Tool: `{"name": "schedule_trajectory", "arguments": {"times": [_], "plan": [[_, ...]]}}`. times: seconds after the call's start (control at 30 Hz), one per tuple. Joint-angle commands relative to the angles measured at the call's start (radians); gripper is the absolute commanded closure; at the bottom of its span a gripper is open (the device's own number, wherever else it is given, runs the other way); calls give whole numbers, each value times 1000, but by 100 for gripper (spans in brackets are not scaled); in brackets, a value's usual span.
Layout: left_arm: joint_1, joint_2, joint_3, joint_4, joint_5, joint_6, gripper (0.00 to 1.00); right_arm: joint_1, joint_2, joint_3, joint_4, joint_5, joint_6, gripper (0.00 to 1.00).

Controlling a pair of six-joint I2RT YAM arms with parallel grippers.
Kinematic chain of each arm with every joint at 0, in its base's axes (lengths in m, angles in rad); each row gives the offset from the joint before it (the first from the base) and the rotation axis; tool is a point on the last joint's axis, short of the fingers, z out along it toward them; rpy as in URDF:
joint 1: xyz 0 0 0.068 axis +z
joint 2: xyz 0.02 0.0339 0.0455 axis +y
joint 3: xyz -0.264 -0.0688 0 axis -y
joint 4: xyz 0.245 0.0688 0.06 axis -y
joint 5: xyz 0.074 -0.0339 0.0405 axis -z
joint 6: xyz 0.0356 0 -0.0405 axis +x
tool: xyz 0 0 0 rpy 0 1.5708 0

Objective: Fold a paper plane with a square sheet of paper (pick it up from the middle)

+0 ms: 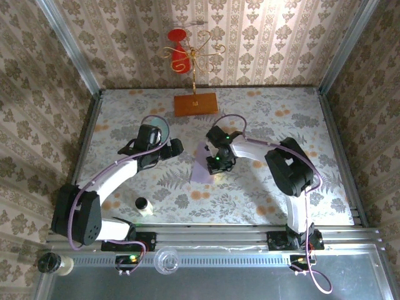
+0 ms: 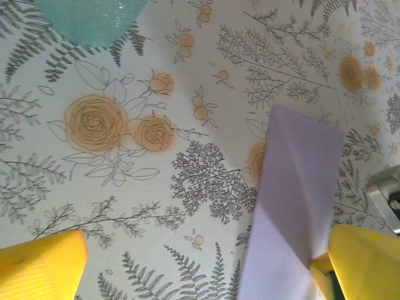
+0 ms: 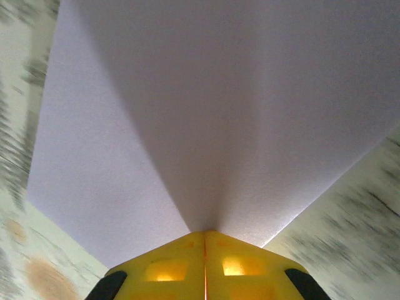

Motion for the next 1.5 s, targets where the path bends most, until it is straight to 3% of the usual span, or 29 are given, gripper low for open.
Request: {"name": "schedule_trajectory", "arguments": {"times": [0.0,0.2,0.27,0.43,0.63,0.8,1.0,1.3,1.47], "plan": [[-6,27,-4,57,41,-19,0,-2,-67,-32,-74,68,-75,90],[-65,99,58,17,37,-39,0,-21,-199,-85,83,144,198,73],[-80,123,63,33,54,-55,0,-46,-210,-129,166,110,297,69],[-113,164,64,79,104,-83,0,-86,-147,-137,223,29,387,69],[-127,179,59,96,122,-98,0,-95,-98,-120,240,-2,385,76],[-144,205,51,117,159,-128,5,-100,-47,-99,223,-8,373,77],[-175,239,43,121,202,-172,15,-112,-3,-87,210,-25,325,76],[-208,284,7,95,236,-202,47,-140,49,-69,159,-43,224,80],[-222,287,-15,80,229,-210,57,-146,55,-67,160,-57,222,82]]}}
